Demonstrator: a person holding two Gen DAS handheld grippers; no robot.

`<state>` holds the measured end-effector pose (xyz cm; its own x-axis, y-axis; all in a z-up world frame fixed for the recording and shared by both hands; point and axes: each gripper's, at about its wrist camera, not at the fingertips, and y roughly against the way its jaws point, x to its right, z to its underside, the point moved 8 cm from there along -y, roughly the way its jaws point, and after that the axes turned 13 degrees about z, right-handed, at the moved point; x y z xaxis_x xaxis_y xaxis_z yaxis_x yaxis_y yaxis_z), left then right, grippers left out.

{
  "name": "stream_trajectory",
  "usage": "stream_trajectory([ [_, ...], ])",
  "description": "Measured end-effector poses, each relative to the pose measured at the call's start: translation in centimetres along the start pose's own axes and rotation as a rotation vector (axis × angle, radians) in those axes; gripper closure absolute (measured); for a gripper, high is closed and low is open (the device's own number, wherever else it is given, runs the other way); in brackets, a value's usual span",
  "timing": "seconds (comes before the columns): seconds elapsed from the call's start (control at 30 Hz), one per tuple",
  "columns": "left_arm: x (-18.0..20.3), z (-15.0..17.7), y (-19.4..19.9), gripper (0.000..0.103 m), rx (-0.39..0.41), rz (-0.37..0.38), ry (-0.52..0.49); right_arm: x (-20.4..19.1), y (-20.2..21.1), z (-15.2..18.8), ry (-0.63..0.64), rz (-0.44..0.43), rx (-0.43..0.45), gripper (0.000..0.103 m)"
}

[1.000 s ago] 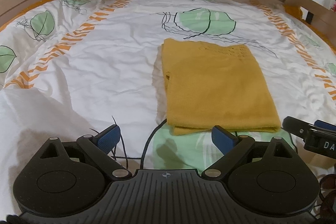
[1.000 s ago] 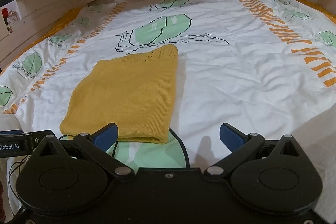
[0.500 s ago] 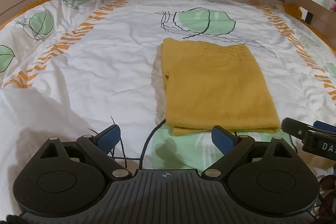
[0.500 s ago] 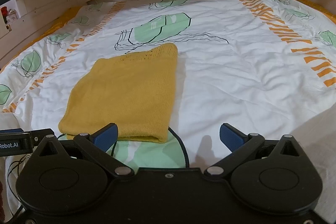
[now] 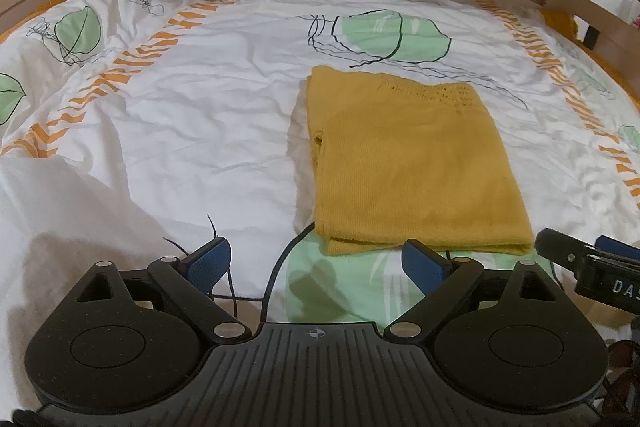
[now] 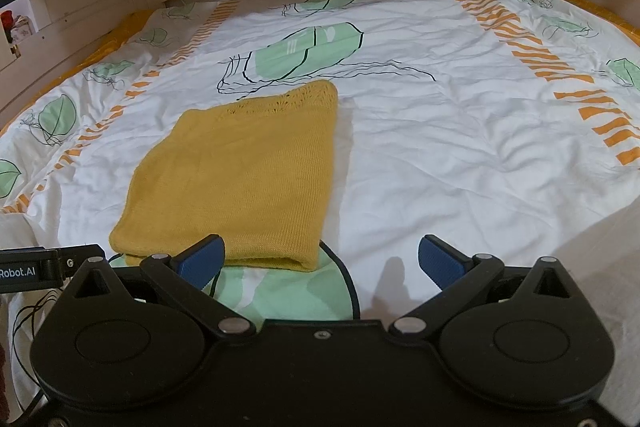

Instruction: Fold small clothes

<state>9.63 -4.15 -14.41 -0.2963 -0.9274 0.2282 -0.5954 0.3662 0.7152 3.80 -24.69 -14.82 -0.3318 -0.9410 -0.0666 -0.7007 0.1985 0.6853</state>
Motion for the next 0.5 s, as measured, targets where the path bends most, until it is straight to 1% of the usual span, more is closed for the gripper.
stream_trajectory([
  [0.5,0.26,-0.04,-0.24,0.01,-0.008,0.003,-0.007,0.03,-0.12,0.01,0.002,0.0,-0.003,0.001],
])
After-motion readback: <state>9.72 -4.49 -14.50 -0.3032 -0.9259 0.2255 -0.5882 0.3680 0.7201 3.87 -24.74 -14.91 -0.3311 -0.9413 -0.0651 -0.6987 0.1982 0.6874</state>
